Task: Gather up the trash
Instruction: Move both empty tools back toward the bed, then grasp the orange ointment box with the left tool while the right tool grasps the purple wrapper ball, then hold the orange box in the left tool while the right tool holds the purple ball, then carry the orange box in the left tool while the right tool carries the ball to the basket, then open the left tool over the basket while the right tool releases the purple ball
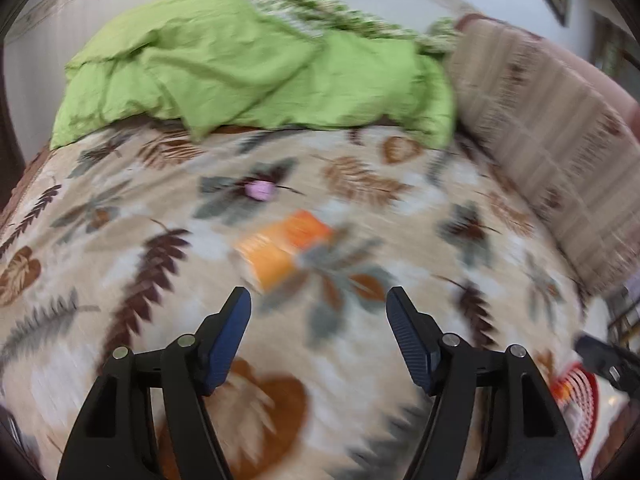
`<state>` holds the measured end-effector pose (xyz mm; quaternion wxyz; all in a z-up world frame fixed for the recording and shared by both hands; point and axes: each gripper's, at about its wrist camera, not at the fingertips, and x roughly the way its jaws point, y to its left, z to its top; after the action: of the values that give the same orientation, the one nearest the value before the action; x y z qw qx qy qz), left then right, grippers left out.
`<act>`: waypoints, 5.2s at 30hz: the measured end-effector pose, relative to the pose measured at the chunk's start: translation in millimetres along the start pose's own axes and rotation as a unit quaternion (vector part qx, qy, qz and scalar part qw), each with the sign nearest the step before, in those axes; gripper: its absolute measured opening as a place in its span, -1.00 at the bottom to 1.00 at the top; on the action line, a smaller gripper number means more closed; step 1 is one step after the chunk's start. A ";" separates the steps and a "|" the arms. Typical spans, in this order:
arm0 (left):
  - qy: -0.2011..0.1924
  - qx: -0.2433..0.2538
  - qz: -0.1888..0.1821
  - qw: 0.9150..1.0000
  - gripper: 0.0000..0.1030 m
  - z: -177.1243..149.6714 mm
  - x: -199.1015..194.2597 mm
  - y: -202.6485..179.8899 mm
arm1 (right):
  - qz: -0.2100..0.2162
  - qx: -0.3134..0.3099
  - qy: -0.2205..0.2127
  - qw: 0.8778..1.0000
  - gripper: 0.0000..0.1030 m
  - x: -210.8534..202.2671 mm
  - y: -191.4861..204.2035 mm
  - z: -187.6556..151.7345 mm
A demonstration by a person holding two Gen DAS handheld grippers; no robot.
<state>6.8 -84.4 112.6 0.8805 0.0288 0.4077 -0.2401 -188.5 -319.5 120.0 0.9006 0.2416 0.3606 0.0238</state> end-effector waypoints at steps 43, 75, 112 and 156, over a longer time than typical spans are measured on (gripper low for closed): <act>-0.003 -0.138 0.130 0.982 -0.07 -37.8 55.7 91.9 | 0.019 -0.119 0.067 0.990 -0.07 267.7 100.7 126.2; -0.028 -0.097 0.124 0.987 -0.12 -55.9 24.6 64.2 | -0.006 -0.119 0.036 0.992 -0.35 180.9 100.7 40.8; -0.072 0.094 0.037 0.992 -0.12 -128.0 -118.2 -105.7 | -0.028 -0.024 -0.030 0.999 -0.35 -57.9 32.8 -61.9; -0.048 0.250 -0.183 0.950 0.83 -146.7 -150.1 -272.2 | -0.367 0.107 -0.151 0.912 0.80 -219.1 -54.3 -103.9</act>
<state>-300.9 -228.8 164.2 0.8048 0.1610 0.2899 -0.4922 -426.2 -371.5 170.5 0.8582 0.1875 0.2842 -0.3841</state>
